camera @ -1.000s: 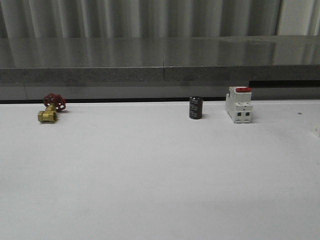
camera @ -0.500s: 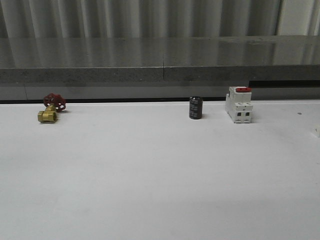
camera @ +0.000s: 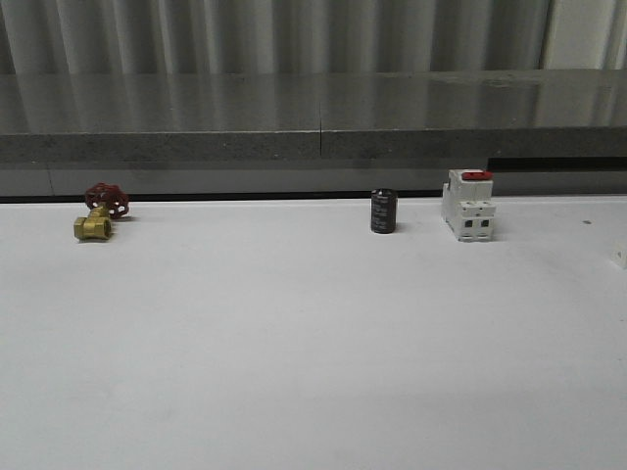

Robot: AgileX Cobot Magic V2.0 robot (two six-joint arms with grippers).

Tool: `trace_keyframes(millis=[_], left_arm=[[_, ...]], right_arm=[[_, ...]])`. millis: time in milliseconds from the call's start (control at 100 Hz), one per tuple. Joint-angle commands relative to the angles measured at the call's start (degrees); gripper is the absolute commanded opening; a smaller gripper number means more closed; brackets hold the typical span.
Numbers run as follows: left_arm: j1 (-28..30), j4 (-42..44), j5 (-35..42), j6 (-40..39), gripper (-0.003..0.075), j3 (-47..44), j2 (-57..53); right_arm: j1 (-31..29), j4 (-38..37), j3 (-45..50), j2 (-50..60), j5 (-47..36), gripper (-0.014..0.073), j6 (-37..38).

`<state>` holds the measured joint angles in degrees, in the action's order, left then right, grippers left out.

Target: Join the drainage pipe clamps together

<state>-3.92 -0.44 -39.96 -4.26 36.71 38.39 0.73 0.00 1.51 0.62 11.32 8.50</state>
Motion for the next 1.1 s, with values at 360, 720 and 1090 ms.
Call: trace_keyframes(millis=[360, 720, 1090], left_arm=[[0.11, -0.6, 1.44, 0.04, 0.0403, 2.14, 3.14], [0.11, -0.97, 2.02, 0.04, 0.0566, 3.6, 7.63], [0.34, 5.0, 1.52, 1.68, 0.0566, 16.21, 29.51]], right_arm=[[-0.34, 0.0, -0.89, 1.05, -4.26, -0.0067, -0.69], [-0.34, 0.0, -0.89, 1.05, -4.26, -0.0067, -0.69], [-0.34, 0.0, -0.89, 1.05, -4.26, -0.0067, -0.69]])
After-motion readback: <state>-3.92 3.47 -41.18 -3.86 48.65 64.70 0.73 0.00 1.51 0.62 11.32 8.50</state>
